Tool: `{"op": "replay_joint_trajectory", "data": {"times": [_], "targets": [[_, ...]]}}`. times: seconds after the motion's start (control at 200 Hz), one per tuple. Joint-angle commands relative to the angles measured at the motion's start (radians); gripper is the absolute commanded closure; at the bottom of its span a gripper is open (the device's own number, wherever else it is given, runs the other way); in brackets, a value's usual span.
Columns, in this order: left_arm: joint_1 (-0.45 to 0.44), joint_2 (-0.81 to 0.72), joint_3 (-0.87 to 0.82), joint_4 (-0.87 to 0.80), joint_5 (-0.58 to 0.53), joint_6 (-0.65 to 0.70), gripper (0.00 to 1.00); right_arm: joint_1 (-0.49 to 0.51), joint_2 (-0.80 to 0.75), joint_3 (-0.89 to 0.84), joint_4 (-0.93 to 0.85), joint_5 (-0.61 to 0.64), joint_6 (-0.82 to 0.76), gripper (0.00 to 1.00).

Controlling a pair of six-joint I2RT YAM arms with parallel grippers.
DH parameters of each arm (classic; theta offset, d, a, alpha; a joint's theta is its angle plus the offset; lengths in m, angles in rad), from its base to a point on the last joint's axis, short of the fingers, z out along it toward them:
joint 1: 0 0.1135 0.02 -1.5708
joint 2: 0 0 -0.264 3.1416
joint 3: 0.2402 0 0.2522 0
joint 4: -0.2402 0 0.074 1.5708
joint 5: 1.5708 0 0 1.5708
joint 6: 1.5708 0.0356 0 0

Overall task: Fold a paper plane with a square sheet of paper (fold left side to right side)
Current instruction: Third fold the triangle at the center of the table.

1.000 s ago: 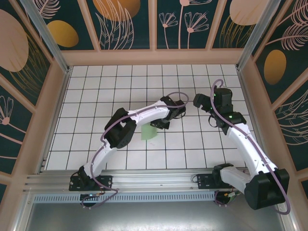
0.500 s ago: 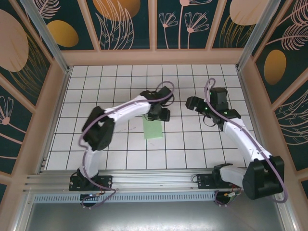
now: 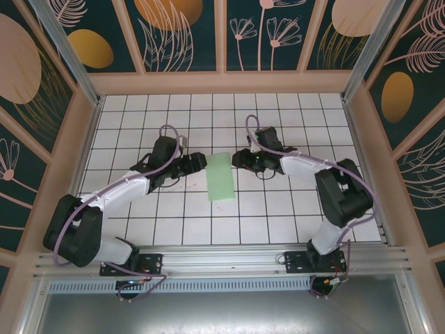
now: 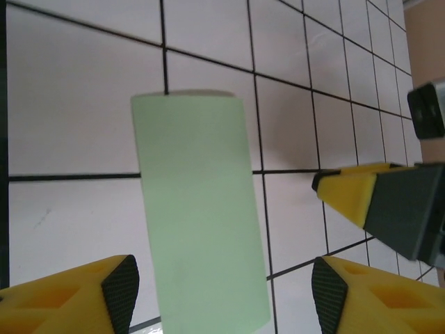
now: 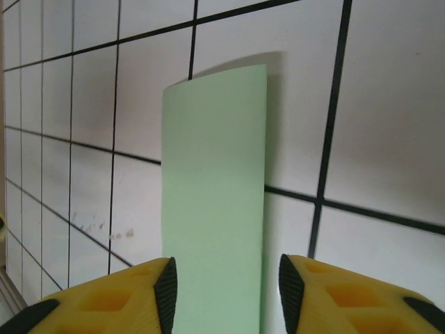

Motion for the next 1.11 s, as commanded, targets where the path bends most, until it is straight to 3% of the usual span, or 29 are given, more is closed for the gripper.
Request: {"op": "replay_joint_trajectory", "data": {"times": [0.0,0.385,0.871,1.101], "targets": [[0.023,-0.038,-0.079,0.234,0.085,-0.052,0.32,0.024,0.079,0.096,0.032,-0.012,0.001,0.62],[0.023,0.055,-0.165,0.340,0.170,-0.072,0.32,0.039,0.272,0.220,-0.017,0.004,-0.034,0.68],[0.007,0.217,-0.107,0.332,0.256,-0.088,0.34,0.038,0.328,0.253,-0.137,0.079,-0.087,0.77],[-0.010,0.257,-0.063,0.254,0.213,-0.075,0.35,0.038,0.338,0.252,-0.153,0.089,-0.095,0.80]]}}
